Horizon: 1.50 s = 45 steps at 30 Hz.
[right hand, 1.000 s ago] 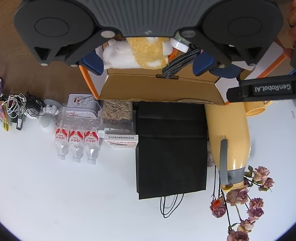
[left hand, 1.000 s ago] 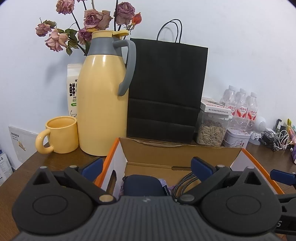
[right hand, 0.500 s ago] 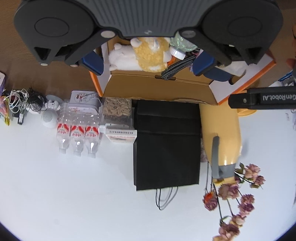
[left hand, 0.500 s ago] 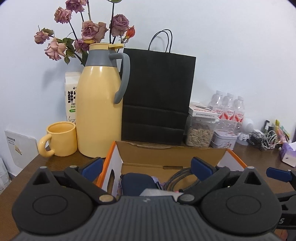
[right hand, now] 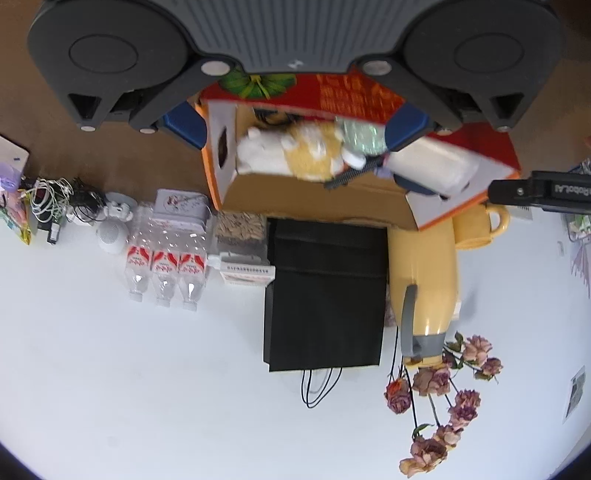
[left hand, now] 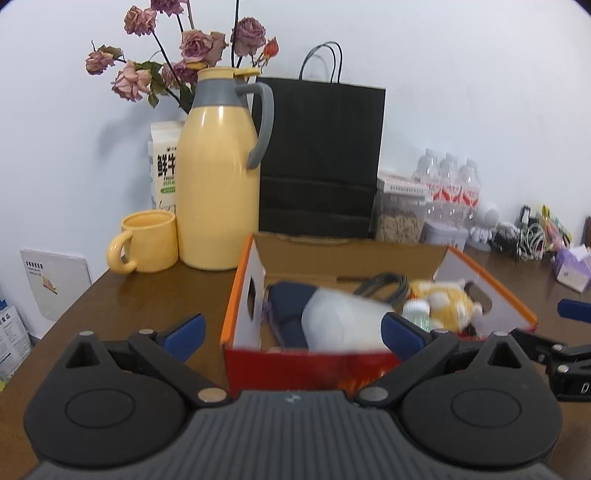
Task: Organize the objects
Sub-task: 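Move back and grasp the clear plastic strip with the right tool, then grasp the white cloth with the left tool while the right tool holds the strip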
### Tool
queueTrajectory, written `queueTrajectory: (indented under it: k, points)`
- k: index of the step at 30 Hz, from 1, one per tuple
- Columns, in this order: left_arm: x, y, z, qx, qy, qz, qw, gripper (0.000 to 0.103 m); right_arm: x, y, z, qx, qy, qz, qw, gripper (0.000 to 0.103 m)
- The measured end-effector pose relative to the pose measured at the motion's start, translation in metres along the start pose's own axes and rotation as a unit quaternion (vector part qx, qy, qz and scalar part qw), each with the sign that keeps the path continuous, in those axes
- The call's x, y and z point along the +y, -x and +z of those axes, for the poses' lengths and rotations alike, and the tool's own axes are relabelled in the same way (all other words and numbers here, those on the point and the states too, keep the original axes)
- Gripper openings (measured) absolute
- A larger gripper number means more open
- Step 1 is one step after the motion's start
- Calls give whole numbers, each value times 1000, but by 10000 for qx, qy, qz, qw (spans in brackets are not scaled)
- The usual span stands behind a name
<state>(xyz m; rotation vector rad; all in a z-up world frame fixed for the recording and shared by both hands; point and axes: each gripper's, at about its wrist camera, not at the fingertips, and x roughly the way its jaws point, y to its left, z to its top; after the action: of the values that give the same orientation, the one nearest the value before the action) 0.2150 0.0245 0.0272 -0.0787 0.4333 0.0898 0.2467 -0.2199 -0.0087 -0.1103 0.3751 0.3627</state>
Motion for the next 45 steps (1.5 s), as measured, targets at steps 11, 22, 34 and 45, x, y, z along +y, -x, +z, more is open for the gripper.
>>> queueTrajectory:
  k: [11,22,34,45]
  points:
    - [5,7,-43,435,-90,-58,9990,103,-15,7,-50,788,161,-133,9967,103]
    - [8,6,-55,524,9,-151,9985,103,-28,-6,-64,1142,-151,-105,9933,85]
    - [10,4,-58,566,79,-206,9982,103,-27,-13,-63,1224,-274,325,9916,6]
    - [7,1,-60,581,6,-204,9981,103,-22,11,-56,289,-246,-7,9993,5]
